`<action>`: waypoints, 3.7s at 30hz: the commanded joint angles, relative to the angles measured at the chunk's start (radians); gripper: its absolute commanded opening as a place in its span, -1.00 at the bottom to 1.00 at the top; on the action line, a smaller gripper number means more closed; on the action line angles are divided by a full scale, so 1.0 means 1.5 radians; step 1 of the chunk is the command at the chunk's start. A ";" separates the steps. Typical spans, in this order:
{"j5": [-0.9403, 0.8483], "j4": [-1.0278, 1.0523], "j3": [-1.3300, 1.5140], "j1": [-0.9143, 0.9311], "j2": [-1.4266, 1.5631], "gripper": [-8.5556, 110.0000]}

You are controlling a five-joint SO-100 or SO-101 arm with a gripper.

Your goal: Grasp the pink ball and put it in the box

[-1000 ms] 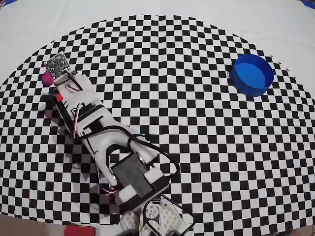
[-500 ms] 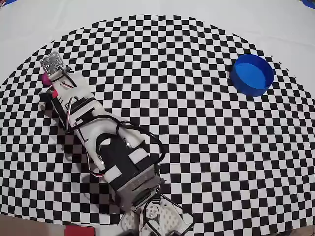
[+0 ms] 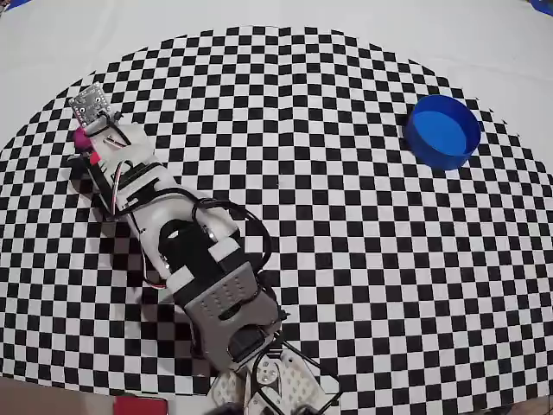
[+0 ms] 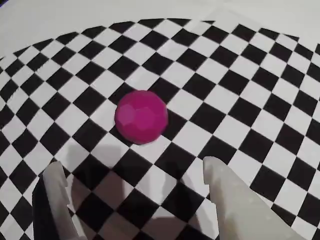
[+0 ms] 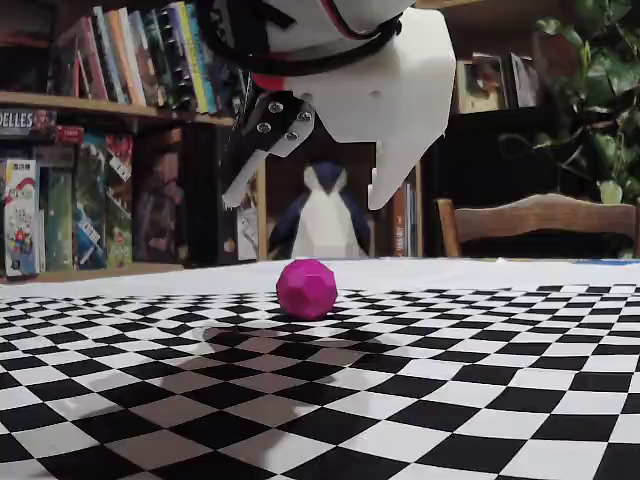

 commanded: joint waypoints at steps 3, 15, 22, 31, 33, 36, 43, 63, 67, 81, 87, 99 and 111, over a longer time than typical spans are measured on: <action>0.000 -0.010 -0.048 -0.002 -0.011 -0.31; 0.001 -0.010 -0.129 -0.004 -0.090 -0.30; 0.001 -0.010 -0.192 -0.001 -0.150 -0.30; 0.001 -0.010 -0.246 -0.001 -0.200 -0.30; 0.001 -0.010 -0.256 -0.001 -0.208 -0.30; 0.001 -0.010 -0.267 -0.001 -0.218 -0.30; 0.001 -0.010 -0.281 0.000 -0.230 -0.30; 0.002 -0.007 -0.374 0.007 -0.306 -0.29; 0.002 -0.007 -0.396 0.007 -0.322 -0.29; 0.002 -0.006 -0.462 0.010 -0.379 -0.29; 0.002 -0.006 -0.473 0.010 -0.393 -0.29; 0.002 -0.005 -0.477 0.007 -0.404 -0.29; 0.002 -0.005 -0.487 0.003 -0.417 -0.29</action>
